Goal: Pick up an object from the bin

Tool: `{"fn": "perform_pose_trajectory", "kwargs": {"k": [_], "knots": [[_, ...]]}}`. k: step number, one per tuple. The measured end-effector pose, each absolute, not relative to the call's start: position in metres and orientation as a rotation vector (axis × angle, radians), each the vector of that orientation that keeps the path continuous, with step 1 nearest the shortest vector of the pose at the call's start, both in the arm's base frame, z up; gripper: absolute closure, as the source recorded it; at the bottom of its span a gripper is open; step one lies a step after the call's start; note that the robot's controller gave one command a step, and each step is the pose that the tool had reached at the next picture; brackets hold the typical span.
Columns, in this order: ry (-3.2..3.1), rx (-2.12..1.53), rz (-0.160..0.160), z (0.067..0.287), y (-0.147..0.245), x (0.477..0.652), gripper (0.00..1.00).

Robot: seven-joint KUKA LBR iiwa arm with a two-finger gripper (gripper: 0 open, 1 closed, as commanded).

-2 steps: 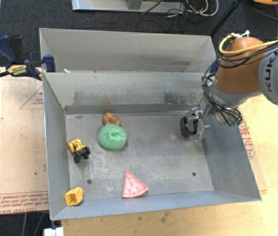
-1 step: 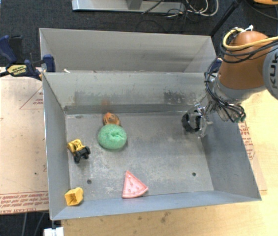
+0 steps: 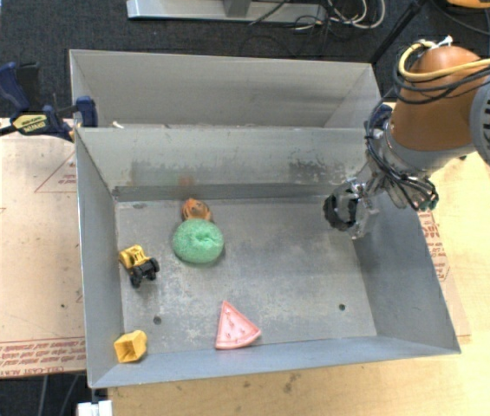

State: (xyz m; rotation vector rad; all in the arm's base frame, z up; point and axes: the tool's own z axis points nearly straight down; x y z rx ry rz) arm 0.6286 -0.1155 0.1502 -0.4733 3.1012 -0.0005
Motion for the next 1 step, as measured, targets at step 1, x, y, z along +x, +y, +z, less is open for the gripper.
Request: {"fn": "perform_pose_trajectory", "kwargs": {"k": [1], "knots": [[3.102,-0.473,0.0,0.1646,-0.1155,0.6285,1.0]]}}
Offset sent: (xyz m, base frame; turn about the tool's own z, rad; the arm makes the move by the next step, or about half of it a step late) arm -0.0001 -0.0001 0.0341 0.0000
